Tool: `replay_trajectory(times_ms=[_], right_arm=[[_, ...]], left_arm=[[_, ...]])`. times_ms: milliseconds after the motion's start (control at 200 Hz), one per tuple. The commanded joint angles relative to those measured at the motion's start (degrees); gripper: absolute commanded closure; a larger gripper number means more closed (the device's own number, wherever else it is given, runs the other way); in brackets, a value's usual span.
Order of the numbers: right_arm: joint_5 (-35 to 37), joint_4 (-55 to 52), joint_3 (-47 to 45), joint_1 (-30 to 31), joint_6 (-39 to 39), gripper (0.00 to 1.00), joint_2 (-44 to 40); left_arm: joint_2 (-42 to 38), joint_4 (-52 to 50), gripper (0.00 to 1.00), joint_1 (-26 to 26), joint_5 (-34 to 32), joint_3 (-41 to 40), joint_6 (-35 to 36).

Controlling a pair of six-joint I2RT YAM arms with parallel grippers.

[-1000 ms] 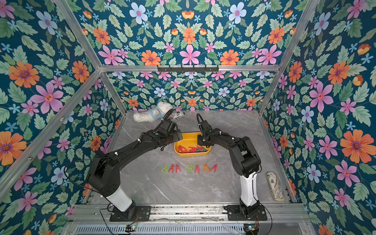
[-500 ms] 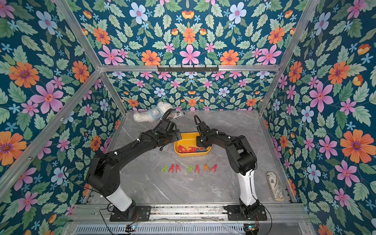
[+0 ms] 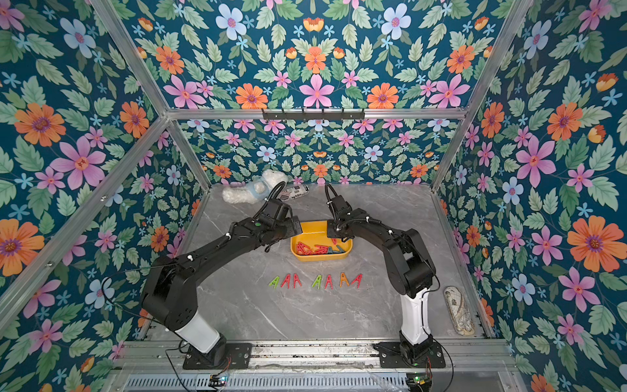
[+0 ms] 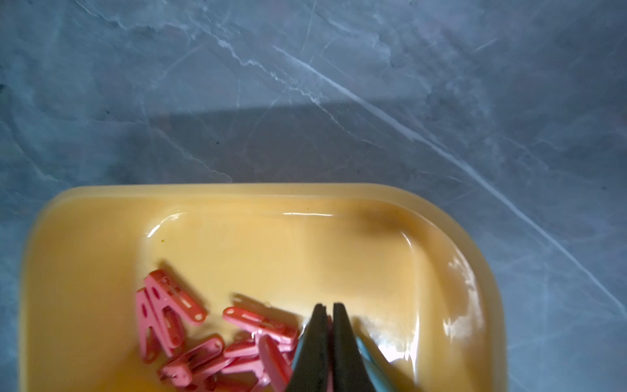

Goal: Take the clothespins out of the storage box
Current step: Pick up the clothespin from the storage box, then place the clothespin at the center of the board.

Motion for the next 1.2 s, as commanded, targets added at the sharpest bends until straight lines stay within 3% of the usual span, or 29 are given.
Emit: replay_trajectory(times_ms=[0, 620, 920, 1195], right_arm=[[2.0, -0.8, -1.9, 0.1, 3.3, 1.0, -3.3], [9.7, 1.2, -34.0, 0.1, 16.5, 1.0, -30.6], [11.4, 4.9, -46.6, 0.1, 16.5, 1.0, -34.0], [11.9, 8.5, -49.8, 0.1, 15.6, 1.0, -31.2]], left_arm=[[-0.5, 1.4, 0.0, 0.0, 0.8, -0.3, 1.2], [-5.2, 5.6, 0.0, 0.2, 7.6, -4.3, 6.1], [-8.6, 5.0, 0.0, 0.2, 6.1, -6.7, 4.1], [-10.6, 2.9, 0.0, 0.0, 4.6, -7.8, 2.9]])
